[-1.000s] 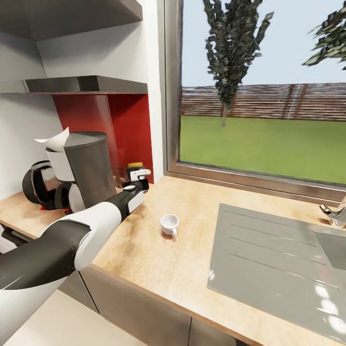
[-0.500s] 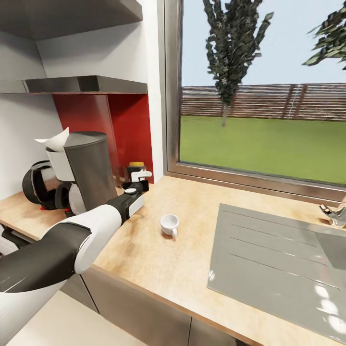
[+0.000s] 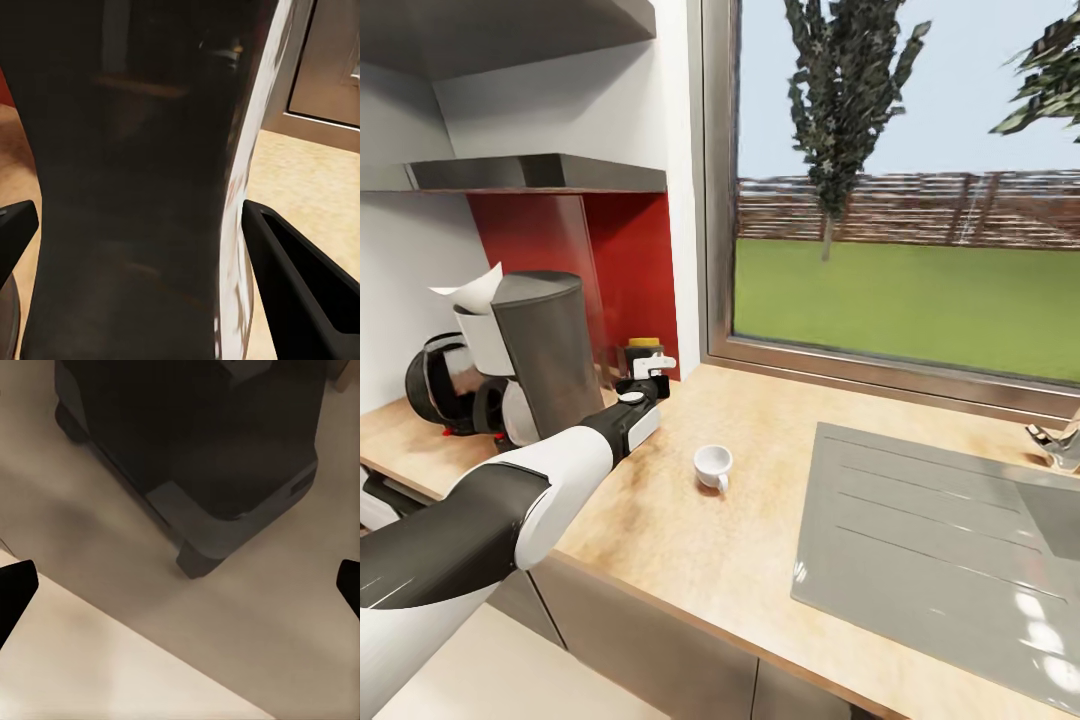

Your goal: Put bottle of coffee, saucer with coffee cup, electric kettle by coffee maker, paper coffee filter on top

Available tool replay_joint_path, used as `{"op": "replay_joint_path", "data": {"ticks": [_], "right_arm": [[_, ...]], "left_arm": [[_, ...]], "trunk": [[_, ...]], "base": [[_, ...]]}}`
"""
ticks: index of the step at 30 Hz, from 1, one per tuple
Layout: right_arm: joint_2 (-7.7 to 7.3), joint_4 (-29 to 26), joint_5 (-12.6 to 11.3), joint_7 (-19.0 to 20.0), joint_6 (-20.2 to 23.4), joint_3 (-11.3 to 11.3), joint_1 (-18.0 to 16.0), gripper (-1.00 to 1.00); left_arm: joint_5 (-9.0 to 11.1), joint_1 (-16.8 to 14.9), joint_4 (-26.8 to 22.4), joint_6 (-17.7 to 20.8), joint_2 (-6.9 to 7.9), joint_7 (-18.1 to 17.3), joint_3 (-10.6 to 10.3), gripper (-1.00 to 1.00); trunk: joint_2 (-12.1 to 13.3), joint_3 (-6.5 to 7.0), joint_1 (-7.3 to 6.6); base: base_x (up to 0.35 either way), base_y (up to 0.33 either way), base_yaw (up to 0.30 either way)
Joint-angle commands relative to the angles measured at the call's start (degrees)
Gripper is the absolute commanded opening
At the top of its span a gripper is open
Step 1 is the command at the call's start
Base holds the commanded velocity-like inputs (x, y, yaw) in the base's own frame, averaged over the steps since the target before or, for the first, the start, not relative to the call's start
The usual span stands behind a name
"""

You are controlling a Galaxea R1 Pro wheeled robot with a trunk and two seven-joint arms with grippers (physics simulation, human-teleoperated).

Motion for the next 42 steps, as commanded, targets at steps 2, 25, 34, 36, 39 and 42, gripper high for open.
{"op": "replay_joint_path", "data": {"ticks": [2,25,34,36,39,42], "right_arm": [[-0.06,-0.1,-0.6,0.3,-0.1,0.2,0.0,1.0],[-0.07,0.0,-0.6,0.3,-0.1,0.2,0.0,1.0],[-0.07,-0.1,-0.6,0.3,-0.1,0.2,0.0,1.0],[-0.08,-0.1,-0.6,0.3,-0.1,0.2,0.0,1.0],[-0.09,-0.1,-0.6,0.3,-0.2,0.2,0.0,1.0],[-0.09,-0.1,-0.6,0.3,-0.2,0.2,0.0,1.0]], "left_arm": [[0.5,-0.1,0.1,-0.2,-0.02,0.2,-0.5,-1.0],[0.5,0.0,0.1,-0.2,-0.02,0.2,-0.5,-1.0],[0.5,0.0,0.1,-0.2,-0.02,0.2,-0.5,-1.0],[0.5,0.0,0.1,-0.2,-0.02,0.2,-0.5,-1.0],[0.5,0.0,0.1,-0.2,-0.02,0.2,-0.5,-1.0],[0.5,0.0,0.1,-0.2,-0.02,0.2,-0.5,-1.0]], "trunk": [[0.0,-0.1,0.01],[0.0,-1.52,0.01],[0.0,-1.7,0.01],[0.0,-1.7,0.01],[0.0,-1.71,0.01],[0.0,-1.71,0.01]], "base": [[0.0,0.0,0.0],[0.0,0.0,0.0],[0.0,0.0,0.0],[0.0,0.0,0.0],[0.0,0.0,0.0],[0.0,0.0,0.0]]}}
